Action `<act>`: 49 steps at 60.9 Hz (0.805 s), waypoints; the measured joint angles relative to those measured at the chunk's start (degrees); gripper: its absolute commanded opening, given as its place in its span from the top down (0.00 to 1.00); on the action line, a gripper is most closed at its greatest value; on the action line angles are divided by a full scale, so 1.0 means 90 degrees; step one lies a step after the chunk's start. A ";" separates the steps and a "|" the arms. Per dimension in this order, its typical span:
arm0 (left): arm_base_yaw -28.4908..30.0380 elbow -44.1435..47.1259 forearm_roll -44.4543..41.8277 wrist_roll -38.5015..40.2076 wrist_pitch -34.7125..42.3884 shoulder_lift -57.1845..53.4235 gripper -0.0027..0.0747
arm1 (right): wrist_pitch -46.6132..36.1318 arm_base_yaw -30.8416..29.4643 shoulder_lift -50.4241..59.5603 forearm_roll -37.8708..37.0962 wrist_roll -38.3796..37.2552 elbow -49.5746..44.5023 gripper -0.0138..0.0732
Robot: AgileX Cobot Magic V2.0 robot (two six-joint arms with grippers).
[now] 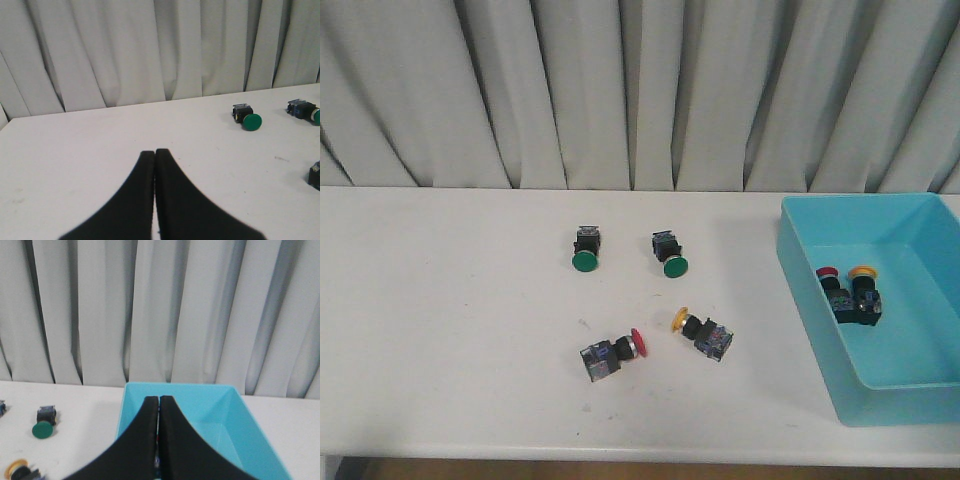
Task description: Pick red and yellow buttons and place in box
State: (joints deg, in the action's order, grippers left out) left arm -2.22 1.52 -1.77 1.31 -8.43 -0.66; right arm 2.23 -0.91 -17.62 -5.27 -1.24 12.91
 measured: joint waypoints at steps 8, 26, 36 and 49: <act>0.0000 0.0000 0.0000 0.0000 0.0000 0.0000 0.97 | 0.0022 0.0000 0.0901 0.0006 -0.0179 -0.0799 0.85; 0.0000 0.0000 0.0000 0.0000 0.0000 0.0000 0.97 | 0.0107 0.0000 0.2008 0.0053 -0.0271 -0.1615 0.85; 0.0000 0.0000 0.0000 0.0000 0.0000 0.0000 0.97 | 0.0190 0.0000 0.2018 0.0094 -0.0271 -0.1622 0.85; 0.0000 0.0000 0.0000 0.0000 0.0000 0.0000 0.97 | 0.0190 0.0000 0.2018 0.0131 -0.0276 -0.1622 0.85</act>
State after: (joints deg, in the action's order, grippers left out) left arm -2.22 1.52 -1.77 1.31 -8.43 -0.66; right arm 3.94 -0.91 0.55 -4.09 -3.73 -1.68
